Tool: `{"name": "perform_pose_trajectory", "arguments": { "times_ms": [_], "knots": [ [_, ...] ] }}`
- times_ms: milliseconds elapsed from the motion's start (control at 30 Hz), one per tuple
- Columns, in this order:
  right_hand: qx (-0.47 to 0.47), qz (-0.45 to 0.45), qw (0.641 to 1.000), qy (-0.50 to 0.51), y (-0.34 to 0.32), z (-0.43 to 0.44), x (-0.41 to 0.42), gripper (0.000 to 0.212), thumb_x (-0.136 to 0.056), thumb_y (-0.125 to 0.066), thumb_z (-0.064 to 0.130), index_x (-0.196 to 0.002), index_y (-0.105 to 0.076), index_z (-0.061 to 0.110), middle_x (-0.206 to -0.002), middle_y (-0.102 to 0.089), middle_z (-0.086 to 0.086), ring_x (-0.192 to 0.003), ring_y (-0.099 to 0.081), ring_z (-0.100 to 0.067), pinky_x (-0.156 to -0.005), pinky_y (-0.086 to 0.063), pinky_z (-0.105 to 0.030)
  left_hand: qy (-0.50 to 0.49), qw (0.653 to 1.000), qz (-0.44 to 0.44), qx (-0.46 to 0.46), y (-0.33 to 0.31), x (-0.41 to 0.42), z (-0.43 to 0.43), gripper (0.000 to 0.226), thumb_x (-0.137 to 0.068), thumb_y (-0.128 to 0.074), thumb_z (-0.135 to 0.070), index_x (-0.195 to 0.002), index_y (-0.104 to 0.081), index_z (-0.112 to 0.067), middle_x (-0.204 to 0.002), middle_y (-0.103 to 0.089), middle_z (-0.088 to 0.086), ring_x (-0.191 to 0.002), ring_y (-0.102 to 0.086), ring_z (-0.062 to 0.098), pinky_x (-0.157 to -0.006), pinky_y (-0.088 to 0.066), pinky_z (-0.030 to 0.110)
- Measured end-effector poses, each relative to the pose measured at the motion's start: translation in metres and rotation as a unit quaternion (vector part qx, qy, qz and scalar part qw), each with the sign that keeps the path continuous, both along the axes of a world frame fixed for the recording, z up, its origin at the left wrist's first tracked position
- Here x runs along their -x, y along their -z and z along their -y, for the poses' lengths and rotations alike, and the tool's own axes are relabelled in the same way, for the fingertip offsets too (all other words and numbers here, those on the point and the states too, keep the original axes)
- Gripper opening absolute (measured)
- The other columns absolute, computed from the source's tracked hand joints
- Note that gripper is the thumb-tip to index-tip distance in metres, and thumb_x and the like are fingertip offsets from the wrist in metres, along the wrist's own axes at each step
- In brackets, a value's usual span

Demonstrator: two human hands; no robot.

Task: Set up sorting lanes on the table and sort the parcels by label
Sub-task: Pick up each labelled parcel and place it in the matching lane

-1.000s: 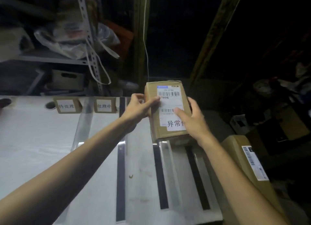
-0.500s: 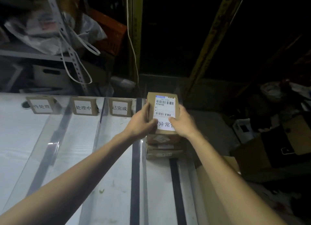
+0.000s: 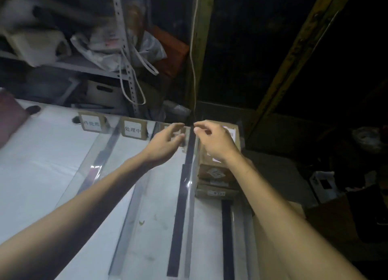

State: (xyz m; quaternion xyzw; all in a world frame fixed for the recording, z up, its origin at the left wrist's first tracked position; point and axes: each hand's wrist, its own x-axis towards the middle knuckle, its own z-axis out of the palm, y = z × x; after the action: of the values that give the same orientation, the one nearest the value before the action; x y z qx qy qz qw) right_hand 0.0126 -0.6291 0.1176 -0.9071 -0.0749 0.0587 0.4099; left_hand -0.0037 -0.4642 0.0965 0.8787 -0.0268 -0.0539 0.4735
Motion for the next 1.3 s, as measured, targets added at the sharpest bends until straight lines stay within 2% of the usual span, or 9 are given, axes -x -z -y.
{"name": "perform_pose_trajectory", "arguments": {
  "times_ms": [67, 100, 300, 433, 567, 733, 1000, 1200, 1300],
  "knots": [
    [-0.022, -0.006, 0.999, -0.03, -0.007, -0.035, 0.003, 0.031, -0.103, -0.051, 0.036, -0.129, -0.064, 0.026, -0.126, -0.065, 0.004, -0.111, -0.057, -0.011, -0.092, -0.048, -0.03, -0.028, 0.999, 0.021, -0.01, -0.008, 0.012, -0.038, 0.035, -0.101, -0.047, -0.024, -0.134, -0.053, -0.016, -0.133, -0.06, 0.005, -0.123, -0.056, 0.02, -0.107, -0.043, 0.039],
    [-0.026, -0.003, 0.998, -0.049, -0.011, -0.054, 0.005, 0.03, -0.103, -0.051, 0.036, -0.127, -0.066, 0.025, -0.123, -0.067, 0.005, -0.109, -0.058, -0.011, -0.092, -0.048, -0.03, -0.047, 0.998, 0.032, -0.017, -0.012, 0.02, -0.059, 0.032, -0.101, -0.048, -0.021, -0.131, -0.057, -0.014, -0.127, -0.063, 0.004, -0.118, -0.059, 0.018, -0.104, -0.044, 0.037],
    [-0.032, 0.013, 0.984, -0.177, -0.031, -0.187, 0.036, 0.028, -0.102, -0.052, 0.036, -0.116, -0.071, 0.021, -0.113, -0.071, 0.003, -0.102, -0.063, -0.013, -0.093, -0.049, -0.032, -0.163, 0.984, 0.057, -0.041, -0.035, 0.099, -0.189, 0.025, -0.1, -0.048, -0.017, -0.118, -0.066, -0.017, -0.111, -0.067, -0.005, -0.101, -0.06, 0.009, -0.085, -0.043, 0.011],
    [-0.019, 0.02, 0.964, -0.265, -0.042, -0.279, 0.077, 0.036, -0.105, -0.048, 0.037, -0.125, -0.068, 0.015, -0.121, -0.068, 0.002, -0.107, -0.059, -0.012, -0.088, -0.044, -0.029, -0.233, 0.97, 0.061, -0.027, -0.044, 0.173, -0.278, 0.023, -0.1, -0.047, -0.013, -0.108, -0.065, -0.023, -0.108, -0.069, -0.002, -0.098, -0.065, 0.012, -0.087, -0.048, 0.028],
    [-0.019, 0.026, 0.945, -0.326, -0.042, -0.364, 0.113, 0.033, -0.104, -0.051, 0.034, -0.119, -0.071, 0.013, -0.119, -0.071, -0.003, -0.109, -0.064, -0.018, -0.096, -0.05, -0.034, -0.309, 0.949, 0.052, -0.019, -0.047, 0.24, -0.36, 0.021, -0.098, -0.047, -0.02, -0.107, -0.066, -0.021, -0.105, -0.07, 0.0, -0.096, -0.066, 0.016, -0.085, -0.051, 0.032],
    [-0.023, 0.003, 0.934, -0.355, -0.034, -0.438, 0.135, 0.03, -0.103, -0.052, 0.036, -0.119, -0.07, 0.018, -0.116, -0.07, 0.001, -0.104, -0.063, -0.014, -0.084, -0.044, -0.027, -0.36, 0.932, 0.035, -0.014, -0.041, 0.278, -0.434, 0.023, -0.1, -0.046, -0.015, -0.11, -0.066, -0.019, -0.106, -0.07, -0.001, -0.096, -0.066, 0.014, -0.089, -0.052, 0.035],
    [0.005, -0.027, 0.938, -0.347, 0.003, -0.515, 0.081, 0.031, -0.104, -0.051, 0.035, -0.122, -0.069, 0.017, -0.119, -0.069, 0.0, -0.101, -0.06, -0.013, -0.082, -0.044, -0.027, -0.327, 0.945, 0.009, -0.016, -0.009, 0.215, -0.509, 0.023, -0.101, -0.047, -0.019, -0.113, -0.065, -0.023, -0.107, -0.069, -0.005, -0.098, -0.063, 0.008, -0.087, -0.051, 0.029],
    [0.0, -0.063, 0.95, -0.306, 0.032, -0.576, 0.001, 0.03, -0.104, -0.051, 0.032, -0.123, -0.068, 0.017, -0.111, -0.064, 0.007, -0.103, -0.058, -0.011, -0.083, -0.04, -0.025, -0.316, 0.948, -0.017, -0.026, 0.012, 0.131, -0.58, 0.021, -0.099, -0.049, -0.015, -0.107, -0.065, -0.026, -0.108, -0.07, -0.003, -0.103, -0.064, 0.01, -0.097, -0.049, 0.035],
    [0.007, -0.079, 0.954, -0.291, 0.047, -0.605, -0.03, 0.029, -0.102, -0.052, 0.031, -0.12, -0.068, 0.015, -0.119, -0.068, 0.001, -0.103, -0.059, -0.012, -0.081, -0.041, -0.025, -0.318, 0.947, -0.019, -0.035, 0.017, 0.096, -0.61, 0.021, -0.099, -0.048, -0.014, -0.108, -0.064, -0.025, -0.107, -0.067, -0.006, -0.107, -0.061, 0.01, -0.093, -0.047, 0.029]
  ]
}}
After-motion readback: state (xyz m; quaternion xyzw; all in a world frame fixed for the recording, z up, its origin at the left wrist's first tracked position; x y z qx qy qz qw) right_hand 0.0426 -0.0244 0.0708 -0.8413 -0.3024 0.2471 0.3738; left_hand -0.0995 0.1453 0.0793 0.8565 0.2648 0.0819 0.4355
